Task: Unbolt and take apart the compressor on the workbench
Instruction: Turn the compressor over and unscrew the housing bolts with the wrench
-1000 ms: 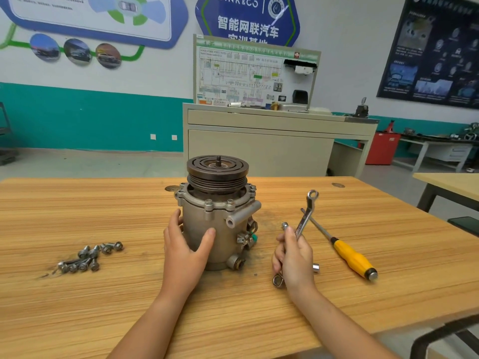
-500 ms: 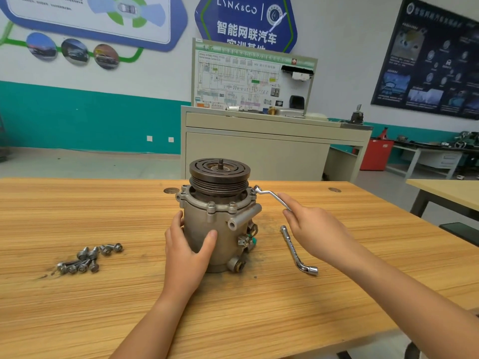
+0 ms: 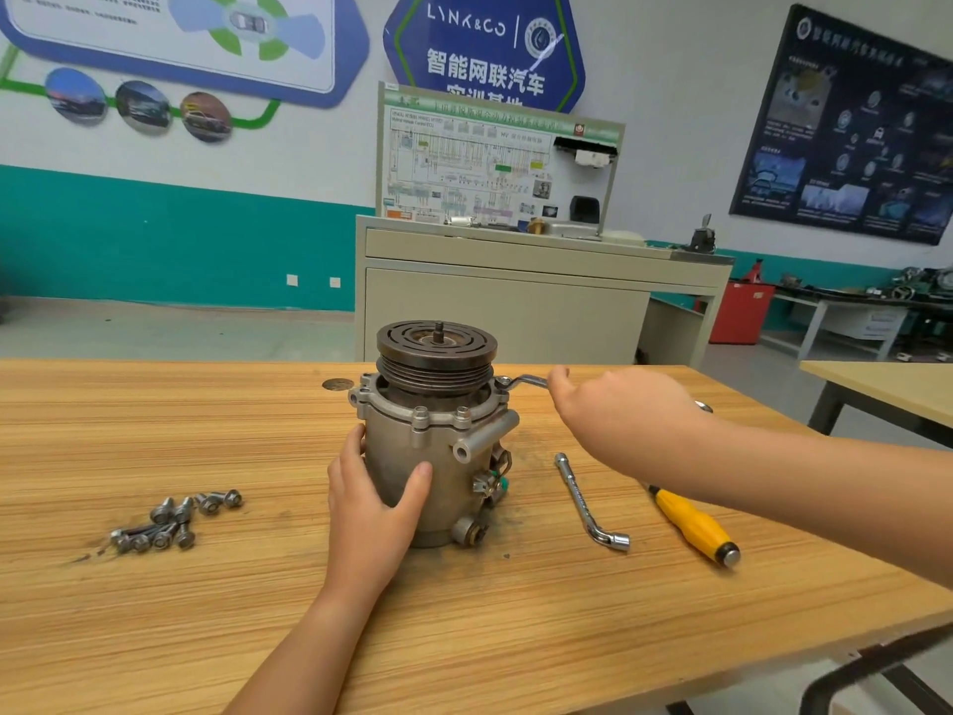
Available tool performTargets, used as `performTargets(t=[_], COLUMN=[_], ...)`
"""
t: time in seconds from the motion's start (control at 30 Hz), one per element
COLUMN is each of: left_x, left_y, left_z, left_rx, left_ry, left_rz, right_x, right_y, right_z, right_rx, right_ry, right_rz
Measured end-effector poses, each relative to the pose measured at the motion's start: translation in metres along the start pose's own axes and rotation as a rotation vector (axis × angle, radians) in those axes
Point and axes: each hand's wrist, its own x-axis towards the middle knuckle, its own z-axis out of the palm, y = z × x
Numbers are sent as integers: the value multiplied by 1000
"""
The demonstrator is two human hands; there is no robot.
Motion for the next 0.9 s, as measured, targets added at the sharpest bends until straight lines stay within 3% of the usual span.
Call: performTargets(t=[0.37, 0.57, 0.8, 0.9], left_x=[1, 1, 1, 1], left_y=[0, -2, -4, -5], left_z=[0, 0, 0, 0], left_rx=[3, 21, 15, 14], left_ry=[5, 8, 11, 8], left_rz=[10, 27, 42, 43], right_x=[34, 73, 102, 86], right_y=[35, 19, -4, 4], right_z=[46, 72, 64, 59], right_rx=[27, 253, 476, 685], right_ry=[148, 689, 663, 651], right_rz=[-135, -96, -74, 144])
